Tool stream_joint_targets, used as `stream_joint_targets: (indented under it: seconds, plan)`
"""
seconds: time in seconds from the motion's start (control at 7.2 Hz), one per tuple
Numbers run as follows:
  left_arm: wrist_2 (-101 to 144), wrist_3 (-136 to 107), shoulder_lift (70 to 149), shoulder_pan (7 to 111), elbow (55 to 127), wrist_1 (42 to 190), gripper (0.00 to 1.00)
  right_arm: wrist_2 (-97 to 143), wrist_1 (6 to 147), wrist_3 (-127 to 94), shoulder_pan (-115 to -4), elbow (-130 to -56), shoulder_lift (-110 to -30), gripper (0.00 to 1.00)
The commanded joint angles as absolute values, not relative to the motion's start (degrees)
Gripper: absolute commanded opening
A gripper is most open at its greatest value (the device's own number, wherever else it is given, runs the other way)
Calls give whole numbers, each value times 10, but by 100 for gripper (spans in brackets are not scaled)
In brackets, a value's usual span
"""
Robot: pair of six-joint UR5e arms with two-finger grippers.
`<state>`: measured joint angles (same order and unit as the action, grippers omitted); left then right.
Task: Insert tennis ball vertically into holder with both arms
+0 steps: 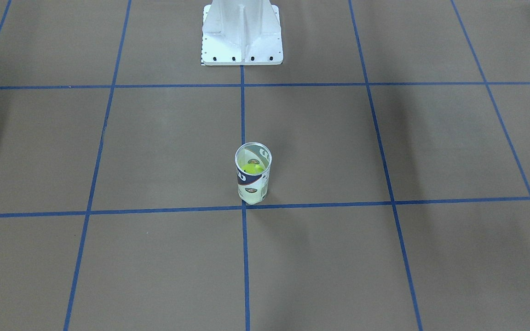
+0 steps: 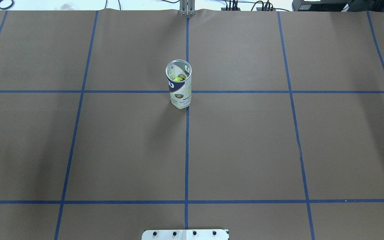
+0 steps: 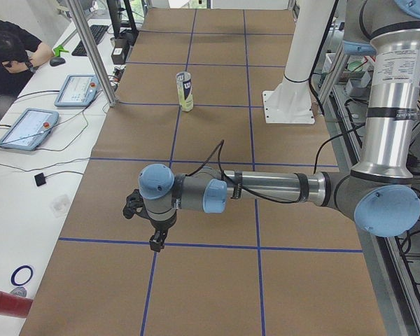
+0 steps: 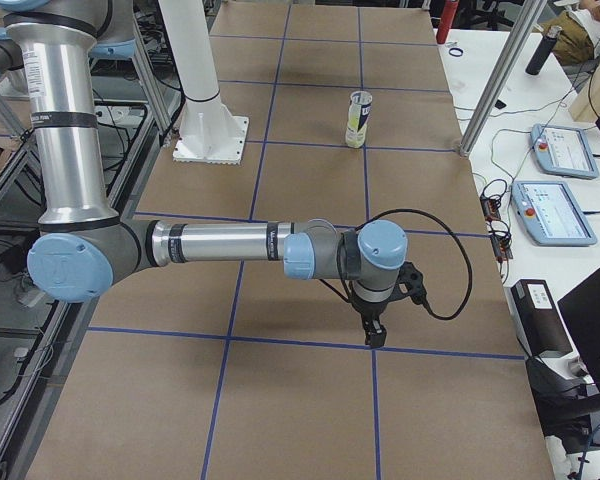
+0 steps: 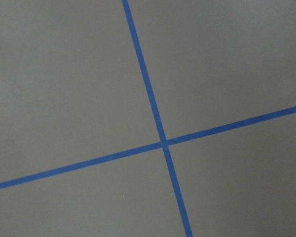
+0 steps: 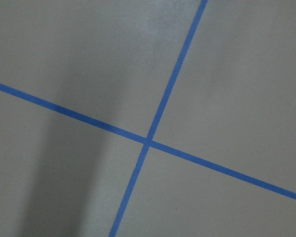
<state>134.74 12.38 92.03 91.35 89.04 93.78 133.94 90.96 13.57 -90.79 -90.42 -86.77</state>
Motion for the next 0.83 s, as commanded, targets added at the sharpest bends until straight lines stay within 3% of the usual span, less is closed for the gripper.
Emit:
stream_joint_targets:
  seconds: [0.0, 0.69]
  plan:
    - [1355, 129, 911, 914, 895, 937, 100, 1378, 911, 80, -914, -953, -919, 99]
    - [1351, 55, 910, 912, 906, 937, 100, 1359, 911, 66, -915, -960, -925, 99]
